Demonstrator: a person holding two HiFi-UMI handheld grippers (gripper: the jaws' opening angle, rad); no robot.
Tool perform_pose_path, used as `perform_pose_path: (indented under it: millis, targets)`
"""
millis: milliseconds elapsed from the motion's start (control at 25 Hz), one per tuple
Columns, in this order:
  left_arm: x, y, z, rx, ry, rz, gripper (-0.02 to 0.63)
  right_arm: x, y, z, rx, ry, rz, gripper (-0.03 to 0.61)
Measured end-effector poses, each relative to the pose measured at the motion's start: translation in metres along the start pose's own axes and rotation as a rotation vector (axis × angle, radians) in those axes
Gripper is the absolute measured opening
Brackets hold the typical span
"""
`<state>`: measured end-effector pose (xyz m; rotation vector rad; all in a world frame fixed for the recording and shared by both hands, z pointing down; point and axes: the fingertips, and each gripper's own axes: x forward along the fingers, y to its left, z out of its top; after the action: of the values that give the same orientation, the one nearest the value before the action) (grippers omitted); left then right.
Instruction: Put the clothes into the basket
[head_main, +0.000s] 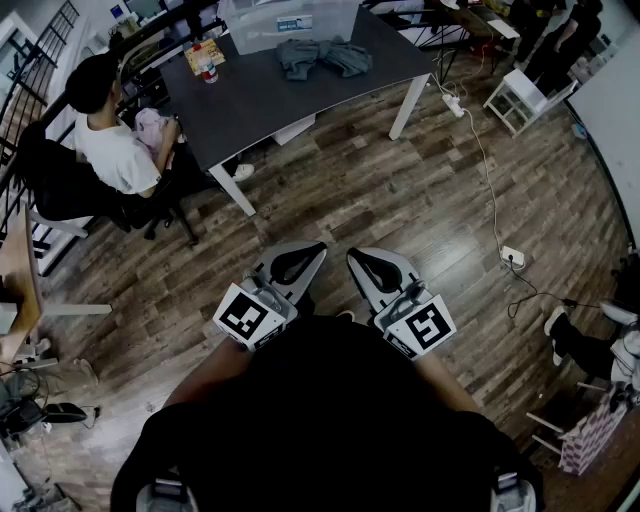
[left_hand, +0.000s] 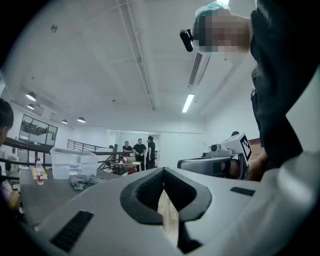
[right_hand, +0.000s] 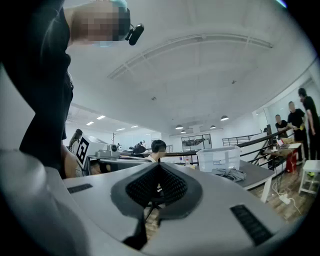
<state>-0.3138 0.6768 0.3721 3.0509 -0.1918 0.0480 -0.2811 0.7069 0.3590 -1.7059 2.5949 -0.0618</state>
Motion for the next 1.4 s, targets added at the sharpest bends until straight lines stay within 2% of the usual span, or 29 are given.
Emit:
perform_pose_path:
  millis: [280, 480, 680, 800, 1000, 1400]
  targets:
    - [0.011, 0.008, 0.002, -0.012, 0.004, -0.006, 0.005, 0.005, -0.013, -0.004, 0.016, 0.020, -0.009, 0.017]
    - [0.016, 0.029, 0.001, -0.014, 0.011, -0.006, 0.005, 0.023, -0.025, -0.008, 0.033, 0.025, -0.014, 0.018]
    - [0.021, 0.068, 0.004, -0.020, 0.014, -0.006, 0.005, 0.059, -0.043, -0.005, 0.067, 0.025, 0.001, 0.017]
    - [0.027, 0.092, 0.012, -0.024, -0.013, -0.017, 0.005, 0.080, -0.055, 0.000, 0.047, 0.026, 0.016, 0.017]
    - [0.033, 0.126, 0.021, 0.006, 0.001, -0.045, 0.003, 0.118, -0.079, 0.007, 0.040, 0.023, -0.001, 0.017]
    - [0.043, 0.199, 0.027, -0.021, -0.015, -0.060, 0.003, 0.186, -0.092, 0.000, 0.036, 0.056, 0.004, 0.015]
